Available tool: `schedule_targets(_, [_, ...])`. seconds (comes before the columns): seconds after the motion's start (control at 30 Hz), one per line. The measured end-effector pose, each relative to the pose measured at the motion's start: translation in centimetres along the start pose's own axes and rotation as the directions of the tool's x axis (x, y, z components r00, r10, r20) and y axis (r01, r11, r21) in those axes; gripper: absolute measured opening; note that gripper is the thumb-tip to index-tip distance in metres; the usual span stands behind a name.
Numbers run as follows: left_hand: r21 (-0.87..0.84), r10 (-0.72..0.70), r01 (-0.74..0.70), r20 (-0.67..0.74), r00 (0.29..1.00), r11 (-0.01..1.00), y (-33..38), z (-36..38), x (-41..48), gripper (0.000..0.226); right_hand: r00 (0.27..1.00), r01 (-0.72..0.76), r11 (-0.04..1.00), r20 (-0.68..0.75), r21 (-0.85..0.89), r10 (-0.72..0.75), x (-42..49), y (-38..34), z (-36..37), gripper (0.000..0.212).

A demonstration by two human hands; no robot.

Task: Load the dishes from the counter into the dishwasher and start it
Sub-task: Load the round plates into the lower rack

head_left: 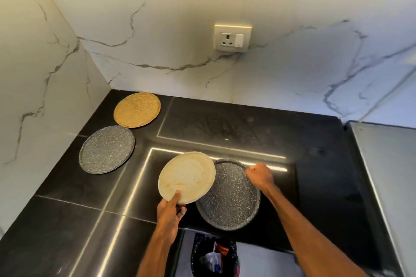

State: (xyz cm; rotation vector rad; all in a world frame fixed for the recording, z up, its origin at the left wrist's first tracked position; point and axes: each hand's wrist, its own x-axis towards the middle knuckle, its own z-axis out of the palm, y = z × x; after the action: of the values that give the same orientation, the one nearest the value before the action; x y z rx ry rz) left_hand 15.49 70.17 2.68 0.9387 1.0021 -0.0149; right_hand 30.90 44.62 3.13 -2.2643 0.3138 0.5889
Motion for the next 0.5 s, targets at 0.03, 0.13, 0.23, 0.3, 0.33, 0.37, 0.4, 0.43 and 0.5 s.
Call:
schedule_targets(0.03, [0.037, 0.002, -0.004, 0.031, 1.000, 0.999, -0.9, 0.9, -0.6, 0.032, 1.000, -0.015, 0.998, 0.011, 0.061, 0.015, -0.9, 1.6, -1.7, 0.032])
schedule_targets(0.13, [0.141, 0.007, -0.026, 0.131, 0.991, 0.990, -3.8, 4.5, -3.1, 0.032, 0.998, -0.062, 0.957, 0.034, 0.284, 0.054, -4.3, 7.0, -7.0, 0.014])
schedule_targets(0.23, [0.250, -0.010, -0.053, 0.247, 0.969, 0.967, -7.9, 8.8, -6.9, 0.031, 0.993, -0.108, 0.851, 0.020, 0.514, 0.113, -9.3, 13.6, -12.2, 0.014])
schedule_targets(0.3, [0.324, -0.032, -0.081, 0.328, 0.944, 0.942, -11.2, 11.4, -9.8, 0.032, 0.983, -0.098, 0.777, -0.061, 0.622, 0.173, -12.5, 18.8, -15.1, 0.025])
schedule_targets(0.33, [0.355, -0.043, -0.095, 0.363, 0.931, 0.930, -13.1, 12.7, -11.4, 0.033, 0.974, -0.079, 0.752, -0.109, 0.654, 0.197, -14.3, 21.4, -16.6, 0.029])
schedule_targets(0.37, [0.389, -0.057, -0.109, 0.391, 0.919, 0.915, -15.4, 13.9, -13.3, 0.034, 0.961, -0.068, 0.734, -0.153, 0.676, 0.230, -16.4, 24.4, -18.2, 0.030])
schedule_targets(0.4, [0.417, -0.072, -0.120, 0.418, 0.906, 0.901, -17.6, 15.0, -15.3, 0.036, 0.945, -0.057, 0.711, -0.193, 0.701, 0.266, -18.4, 27.3, -19.4, 0.028])
schedule_targets(0.43, [0.442, -0.093, -0.130, 0.449, 0.889, 0.887, -19.5, 15.9, -16.9, 0.037, 0.925, -0.059, 0.676, -0.215, 0.734, 0.314, -20.3, 29.9, -20.6, 0.025])
schedule_targets(0.5, [0.499, -0.173, -0.118, 0.499, 0.849, 0.858, -24.5, 17.8, -20.8, 0.036, 0.885, -0.056, 0.619, -0.247, 0.784, 0.393, -24.8, 36.3, -23.2, 0.024])
